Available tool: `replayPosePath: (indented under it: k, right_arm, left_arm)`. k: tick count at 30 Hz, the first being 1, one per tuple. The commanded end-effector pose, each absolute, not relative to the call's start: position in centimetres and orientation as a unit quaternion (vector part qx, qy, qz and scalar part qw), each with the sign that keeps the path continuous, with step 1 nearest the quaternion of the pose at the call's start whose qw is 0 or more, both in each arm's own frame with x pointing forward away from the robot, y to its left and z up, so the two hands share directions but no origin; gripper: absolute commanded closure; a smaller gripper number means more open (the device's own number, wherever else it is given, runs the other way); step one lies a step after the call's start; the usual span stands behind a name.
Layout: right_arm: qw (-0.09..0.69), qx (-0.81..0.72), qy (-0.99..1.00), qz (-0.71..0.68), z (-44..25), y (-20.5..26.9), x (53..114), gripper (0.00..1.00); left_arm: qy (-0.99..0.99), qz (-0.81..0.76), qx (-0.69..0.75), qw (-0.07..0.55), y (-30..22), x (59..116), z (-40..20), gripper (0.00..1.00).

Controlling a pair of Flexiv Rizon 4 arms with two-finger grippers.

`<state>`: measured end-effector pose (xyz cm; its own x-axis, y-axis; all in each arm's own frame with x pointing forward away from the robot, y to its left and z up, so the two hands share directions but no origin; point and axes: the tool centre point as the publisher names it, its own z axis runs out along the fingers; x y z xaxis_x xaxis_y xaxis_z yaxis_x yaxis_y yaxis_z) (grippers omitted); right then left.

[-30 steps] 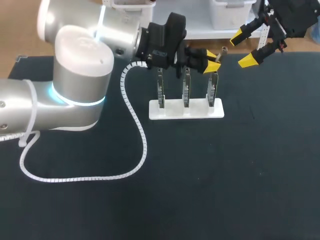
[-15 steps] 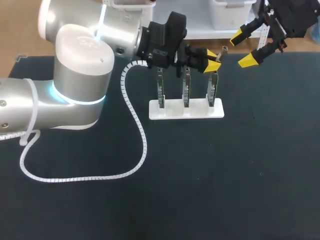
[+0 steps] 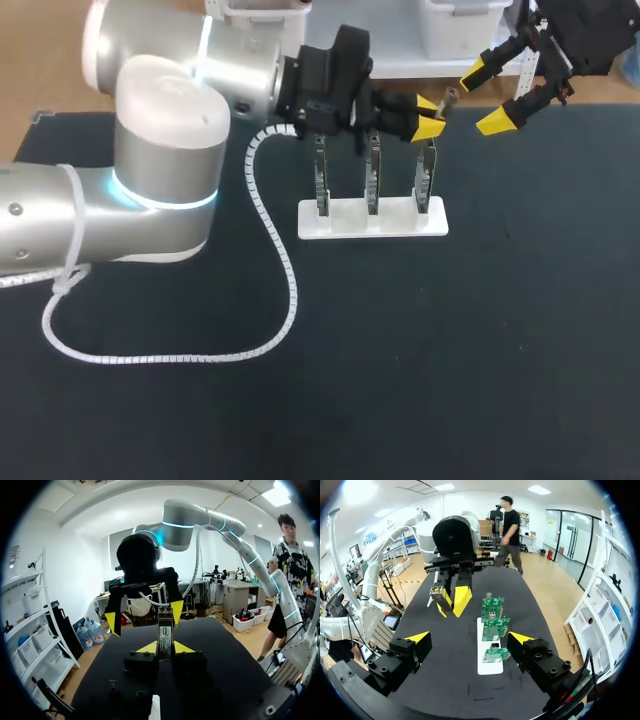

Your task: Pick up the optical module with the left hand, and insert it into the network port with the right hand.

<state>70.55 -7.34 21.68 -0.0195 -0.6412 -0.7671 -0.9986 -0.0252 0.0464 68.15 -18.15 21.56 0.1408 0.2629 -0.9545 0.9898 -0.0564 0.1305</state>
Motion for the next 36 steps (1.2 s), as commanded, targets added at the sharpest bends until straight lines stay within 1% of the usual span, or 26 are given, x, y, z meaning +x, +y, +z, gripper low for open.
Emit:
replayPosePath:
  k: [1, 7, 16, 24, 36]
  right_arm:
    - [0.282, -0.640, 0.641, 0.316, 21.7, -7.4, 70.3, 0.00]
    - [0.282, -0.640, 0.641, 0.316, 21.7, -7.4, 70.3, 0.00]
    - [0.282, -0.640, 0.641, 0.316, 21.7, -7.4, 70.3, 0.00]
    - [0.282, -0.640, 0.641, 0.316, 21.7, -7.4, 70.3, 0.00]
    - [0.282, -0.640, 0.641, 0.316, 21.7, -7.4, 70.3, 0.00]
  left_arm:
    - [0.496, -0.427, 0.604, 0.455, -19.0, 69.9, 20.3, 1.00]
    - [0.496, -0.428, 0.607, 0.451, -19.2, 70.5, 20.2, 1.00]
    - [0.519, -0.407, 0.588, 0.469, -18.9, 69.7, 21.3, 1.00]
    - [0.531, -0.412, 0.560, 0.485, -18.8, 69.0, 20.2, 1.00]
    - [0.524, -0.420, 0.548, 0.499, -20.1, 70.0, 20.1, 1.00]
